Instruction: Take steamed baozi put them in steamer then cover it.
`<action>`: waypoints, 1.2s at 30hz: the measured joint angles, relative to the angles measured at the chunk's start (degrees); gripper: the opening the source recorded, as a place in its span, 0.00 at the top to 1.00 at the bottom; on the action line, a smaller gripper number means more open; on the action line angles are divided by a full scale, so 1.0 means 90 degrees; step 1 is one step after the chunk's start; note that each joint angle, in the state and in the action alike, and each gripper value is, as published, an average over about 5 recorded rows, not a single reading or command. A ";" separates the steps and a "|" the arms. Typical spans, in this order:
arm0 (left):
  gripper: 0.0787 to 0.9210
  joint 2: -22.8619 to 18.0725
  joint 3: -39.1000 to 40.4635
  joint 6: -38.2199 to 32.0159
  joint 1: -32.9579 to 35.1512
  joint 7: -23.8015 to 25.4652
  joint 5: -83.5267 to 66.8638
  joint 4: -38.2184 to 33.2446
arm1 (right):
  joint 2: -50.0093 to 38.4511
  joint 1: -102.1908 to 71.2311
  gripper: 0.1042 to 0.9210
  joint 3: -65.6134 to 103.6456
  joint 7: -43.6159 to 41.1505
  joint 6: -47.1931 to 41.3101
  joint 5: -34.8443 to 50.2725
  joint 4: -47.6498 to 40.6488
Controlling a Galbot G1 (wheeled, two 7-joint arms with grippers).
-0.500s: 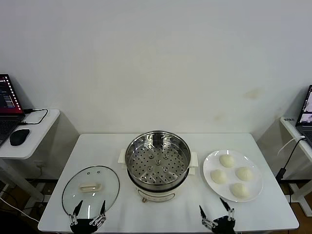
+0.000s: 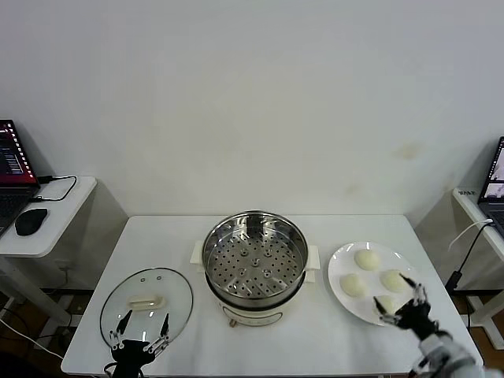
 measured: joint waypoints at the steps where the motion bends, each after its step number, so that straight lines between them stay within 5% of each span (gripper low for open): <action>1: 0.12 -0.0007 -0.0013 0.0002 -0.0006 0.0004 0.0027 -0.0001 | -0.0181 0.0270 0.12 -0.0178 -0.0176 0.0001 -0.0027 -0.0146; 18: 0.12 -0.0004 -0.0271 0.0022 -0.0009 -0.0003 0.0130 -0.0036 | -0.1644 0.5585 0.12 -0.5113 -0.2726 0.0040 0.0334 -0.2582; 36: 0.12 0.0042 -0.0437 0.0043 -0.0142 0.0066 0.0091 0.0087 | -0.0841 0.7853 0.12 -0.7935 -0.3220 -0.0139 0.0532 -0.4458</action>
